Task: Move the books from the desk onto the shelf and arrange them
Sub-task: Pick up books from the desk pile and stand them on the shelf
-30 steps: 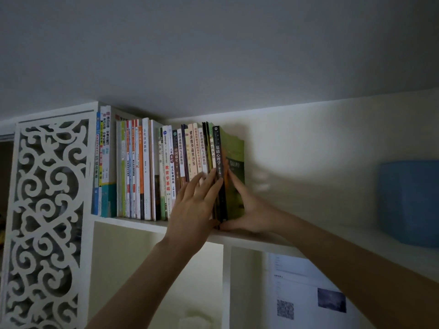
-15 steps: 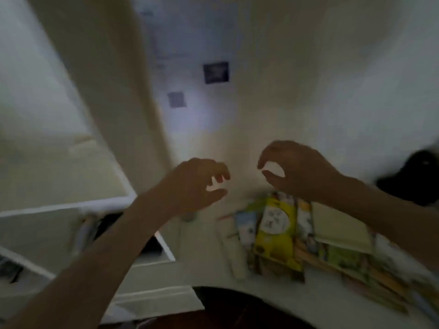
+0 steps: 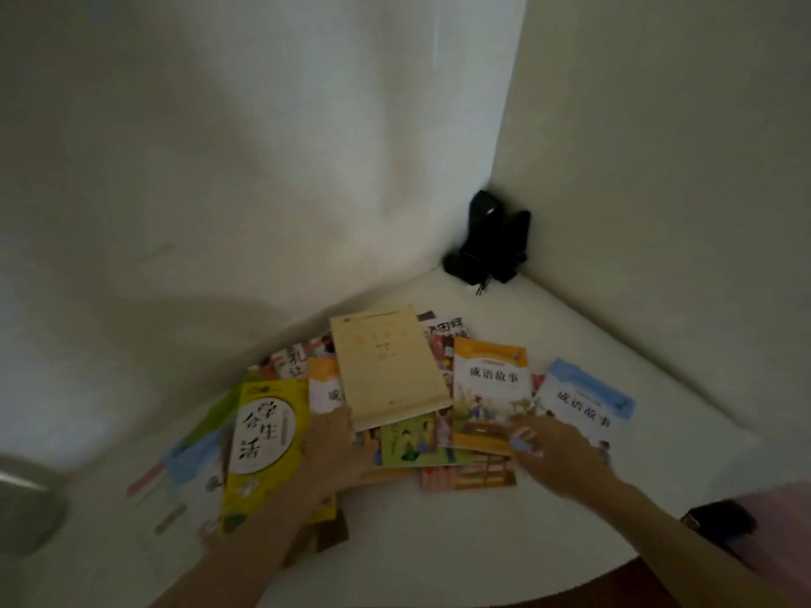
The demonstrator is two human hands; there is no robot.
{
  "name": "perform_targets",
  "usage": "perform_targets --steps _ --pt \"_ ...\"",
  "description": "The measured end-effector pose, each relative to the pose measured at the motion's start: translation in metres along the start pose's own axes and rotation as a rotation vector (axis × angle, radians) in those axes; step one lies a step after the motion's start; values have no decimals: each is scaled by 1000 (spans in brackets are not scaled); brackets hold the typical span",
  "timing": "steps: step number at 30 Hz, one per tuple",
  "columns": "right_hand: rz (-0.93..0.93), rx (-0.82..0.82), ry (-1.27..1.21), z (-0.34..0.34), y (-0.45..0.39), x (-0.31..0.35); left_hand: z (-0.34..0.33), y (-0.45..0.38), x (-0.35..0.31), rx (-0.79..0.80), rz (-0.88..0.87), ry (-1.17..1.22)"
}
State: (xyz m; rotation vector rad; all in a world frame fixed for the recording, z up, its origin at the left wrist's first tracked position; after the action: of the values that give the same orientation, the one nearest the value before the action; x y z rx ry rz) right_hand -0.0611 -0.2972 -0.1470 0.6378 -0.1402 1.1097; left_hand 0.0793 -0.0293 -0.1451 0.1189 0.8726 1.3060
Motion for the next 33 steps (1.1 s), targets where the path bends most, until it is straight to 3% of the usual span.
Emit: perform_targets --steps 3,8,13,18,22,25,27,28,31,33 --pt "-6 -41 -80 4 -26 -24 -18 -49 -3 -29 96 57" --pt "55 -27 -189 -7 -78 -15 -7 -65 -37 -314 358 125" --pt "6 -111 -160 -9 -100 -31 -4 -88 -30 -429 501 94" --pt "-76 -162 -143 2 -99 -75 9 -94 -14 -396 336 401" --pt "-73 -149 -86 10 -100 -82 22 -82 -35 -466 188 467" --pt "-47 -143 -123 13 -104 -69 24 -70 -58 -423 76 569" --pt "-63 -157 -292 17 -104 -56 15 -56 -69 -318 36 767" --pt "-109 -147 -497 18 -103 -53 7 -49 -75 -250 39 856" --pt "-272 138 -1410 -5 -93 -29 -29 -31 -101 -71 67 963" --pt "-266 230 -1617 -4 -86 -22 -55 -28 -114 -21 92 875"
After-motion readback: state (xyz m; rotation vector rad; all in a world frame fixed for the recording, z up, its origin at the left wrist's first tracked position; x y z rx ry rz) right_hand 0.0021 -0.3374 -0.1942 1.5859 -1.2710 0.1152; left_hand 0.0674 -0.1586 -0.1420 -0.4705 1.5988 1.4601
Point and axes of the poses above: each hand's wrist, its own y-axis away from the middle knuckle, its own z-axis out of the back of the hand, x = y × z, the point moved 9 cm from there along -y, towards the middle knuckle, and after that the axes turned 4 degrees about z, right-handed, at the moved point
